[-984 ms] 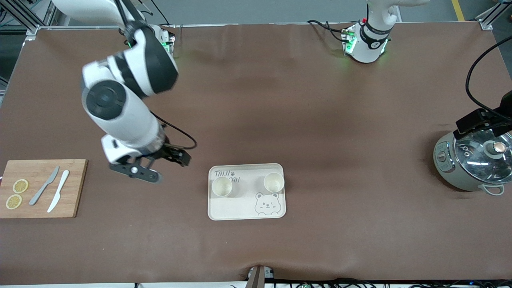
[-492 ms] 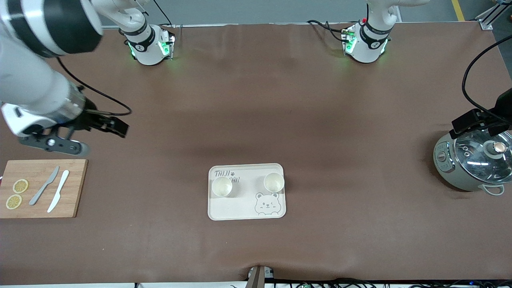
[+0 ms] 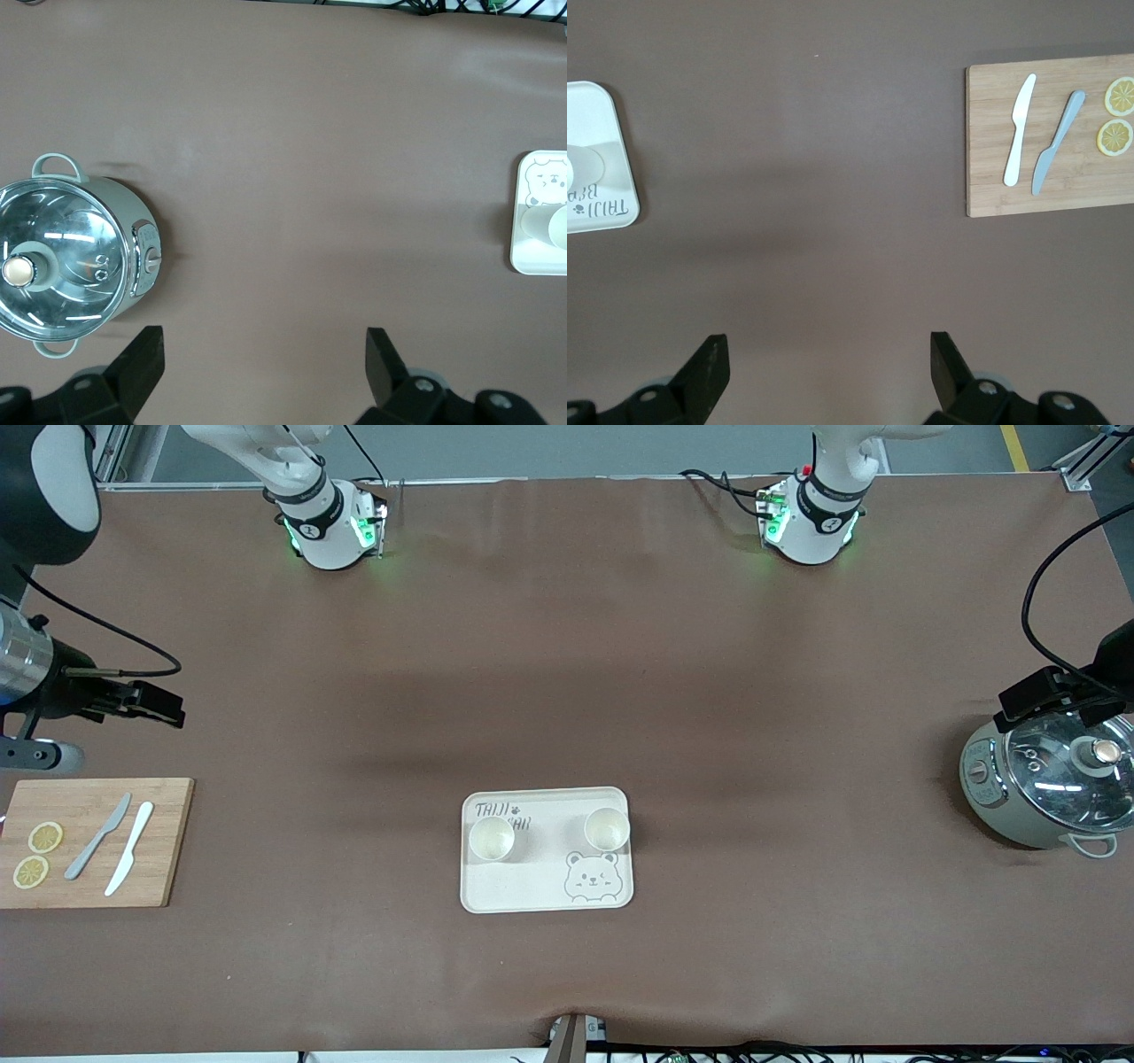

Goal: Place white IKEA cup upright on tray with both arms

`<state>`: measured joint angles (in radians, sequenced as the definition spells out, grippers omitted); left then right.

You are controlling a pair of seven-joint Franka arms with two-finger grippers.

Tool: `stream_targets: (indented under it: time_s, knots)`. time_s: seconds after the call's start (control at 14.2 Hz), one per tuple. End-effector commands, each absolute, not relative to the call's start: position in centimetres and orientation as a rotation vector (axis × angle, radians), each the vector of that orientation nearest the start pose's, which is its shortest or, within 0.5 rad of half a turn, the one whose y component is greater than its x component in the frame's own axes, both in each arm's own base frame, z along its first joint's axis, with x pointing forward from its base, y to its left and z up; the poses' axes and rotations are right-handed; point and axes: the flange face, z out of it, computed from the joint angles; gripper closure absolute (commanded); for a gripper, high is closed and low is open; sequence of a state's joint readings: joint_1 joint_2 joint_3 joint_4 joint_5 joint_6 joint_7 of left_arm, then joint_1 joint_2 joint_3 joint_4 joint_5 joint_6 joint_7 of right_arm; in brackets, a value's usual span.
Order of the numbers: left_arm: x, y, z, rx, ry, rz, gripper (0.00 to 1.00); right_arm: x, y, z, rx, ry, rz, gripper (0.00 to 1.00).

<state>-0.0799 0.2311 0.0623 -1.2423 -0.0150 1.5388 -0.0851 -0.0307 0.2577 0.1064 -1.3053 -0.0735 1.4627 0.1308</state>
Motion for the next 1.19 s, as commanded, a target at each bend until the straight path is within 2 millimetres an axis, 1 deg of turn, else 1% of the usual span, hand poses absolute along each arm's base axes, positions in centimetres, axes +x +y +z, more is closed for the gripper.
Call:
stream_targets:
  time_s: [0.0, 0.07, 0.28, 0.49, 0.63, 0.77, 1.12]
  knots:
    - [61.7, -1.3, 64.4, -3.132, -0.093, -0.097, 0.00, 61.7, 2.8, 57.8, -3.174, 0.075, 0.146, 0.00]
    - [61.7, -1.2, 64.4, -3.132, -0.095, -0.097, 0.00, 61.7, 2.5, 57.5, -3.174, 0.060, 0.154, 0.00]
    - [61.7, -1.2, 64.4, -3.134, -0.095, -0.097, 0.00, 61.8, 0.6, 57.5, -3.165, 0.004, 0.147, 0.00]
    - [61.7, -1.2, 64.4, -3.134, -0.095, -0.097, 0.00, 61.7, -0.9, 57.5, -3.146, 0.025, 0.152, 0.00]
    - [61.7, -1.3, 64.4, -3.132, -0.093, -0.097, 0.00, 61.6, -0.4, 57.5, -3.144, 0.001, 0.156, 0.00]
    - [61.7, -1.5, 64.3, -3.135, -0.090, -0.095, 0.00, 61.7, -0.7, 57.4, -3.143, 0.004, 0.159, 0.00]
    - [61.6, -1.9, 64.3, -3.133, -0.081, -0.085, 0.00, 61.8, -0.7, 57.2, -3.131, -0.008, 0.163, 0.00]
